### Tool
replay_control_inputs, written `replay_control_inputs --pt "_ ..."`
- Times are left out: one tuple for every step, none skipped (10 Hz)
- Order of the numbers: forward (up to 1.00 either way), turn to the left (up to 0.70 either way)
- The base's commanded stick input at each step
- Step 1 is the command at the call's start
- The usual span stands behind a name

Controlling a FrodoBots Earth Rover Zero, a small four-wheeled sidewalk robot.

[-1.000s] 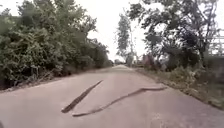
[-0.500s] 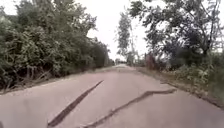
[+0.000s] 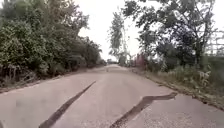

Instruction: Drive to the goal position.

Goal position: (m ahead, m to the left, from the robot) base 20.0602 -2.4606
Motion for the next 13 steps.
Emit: replay_control_inputs --pt "0.70 -0.35" --pt "0.70 -0.35" --pt "0.70 -0.09" --pt "0.70 0.00" --pt "0.70 0.00" --pt "0.70 0.00" --pt "0.70 0.00" --pt "0.70 0.00" --pt "0.70 0.00" --pt "0.70 0.00" --pt "0.70 0.00" --pt "0.70 0.00" --pt "0.70 0.00"
